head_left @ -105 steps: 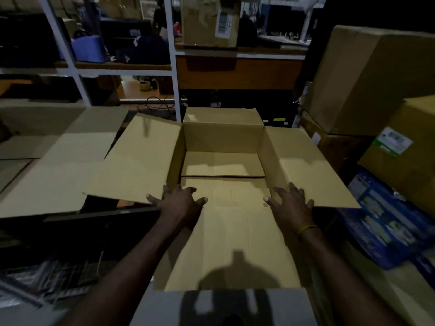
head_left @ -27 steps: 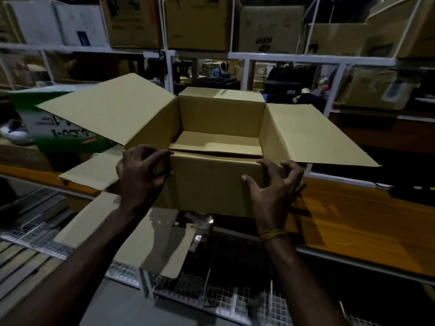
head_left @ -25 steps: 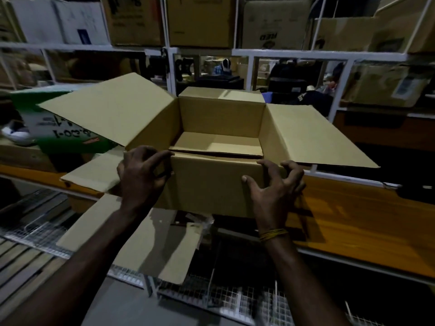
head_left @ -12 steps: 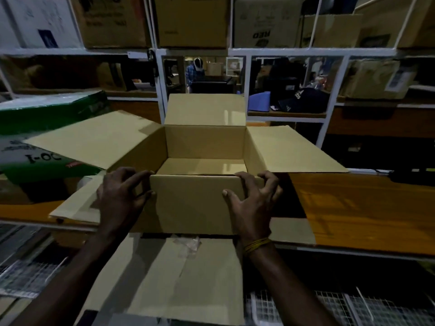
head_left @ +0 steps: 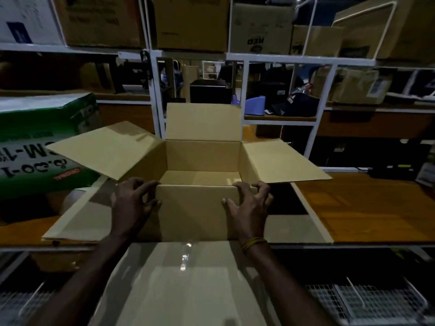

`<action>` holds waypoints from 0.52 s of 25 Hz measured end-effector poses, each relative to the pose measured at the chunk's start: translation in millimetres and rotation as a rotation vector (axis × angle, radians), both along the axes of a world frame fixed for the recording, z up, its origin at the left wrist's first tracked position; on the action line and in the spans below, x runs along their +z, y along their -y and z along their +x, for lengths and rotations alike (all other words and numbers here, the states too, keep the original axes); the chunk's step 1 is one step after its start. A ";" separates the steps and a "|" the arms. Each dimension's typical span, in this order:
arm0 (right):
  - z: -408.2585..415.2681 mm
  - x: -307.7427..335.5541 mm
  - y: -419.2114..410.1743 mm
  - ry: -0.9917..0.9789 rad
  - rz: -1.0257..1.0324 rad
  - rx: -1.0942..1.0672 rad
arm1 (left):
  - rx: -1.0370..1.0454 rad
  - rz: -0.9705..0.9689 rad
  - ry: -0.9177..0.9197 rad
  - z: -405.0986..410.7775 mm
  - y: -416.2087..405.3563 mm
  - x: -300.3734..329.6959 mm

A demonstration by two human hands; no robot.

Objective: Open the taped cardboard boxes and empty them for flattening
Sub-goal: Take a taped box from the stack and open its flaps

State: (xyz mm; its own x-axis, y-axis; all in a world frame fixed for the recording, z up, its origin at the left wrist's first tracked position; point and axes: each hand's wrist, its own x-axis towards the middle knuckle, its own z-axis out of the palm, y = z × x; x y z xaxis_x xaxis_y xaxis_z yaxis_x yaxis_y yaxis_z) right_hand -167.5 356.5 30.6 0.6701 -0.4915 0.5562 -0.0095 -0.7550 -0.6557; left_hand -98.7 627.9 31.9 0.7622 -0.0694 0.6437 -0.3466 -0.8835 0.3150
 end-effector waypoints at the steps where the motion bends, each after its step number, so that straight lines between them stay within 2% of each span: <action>1: 1.1 -1.8 -0.4 -0.022 -0.008 -0.009 | 0.002 0.002 -0.024 1.8 -0.3 -3.9; 6: 10.2 6.8 5.2 -0.124 -0.014 -0.013 | -0.052 -0.039 -0.103 13.2 -4.6 9.3; 13: 39.0 54.7 18.6 -0.215 -0.030 0.015 | -0.128 -0.109 -0.181 38.5 9.7 72.3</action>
State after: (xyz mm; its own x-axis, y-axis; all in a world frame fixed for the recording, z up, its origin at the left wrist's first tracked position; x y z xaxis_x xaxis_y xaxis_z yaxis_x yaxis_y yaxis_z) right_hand -128.5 337.9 85.4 0.7817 -0.4662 0.4143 -0.1352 -0.7752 -0.6171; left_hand -60.2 618.2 104.2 0.8551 -0.1107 0.5066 -0.3831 -0.7932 0.4733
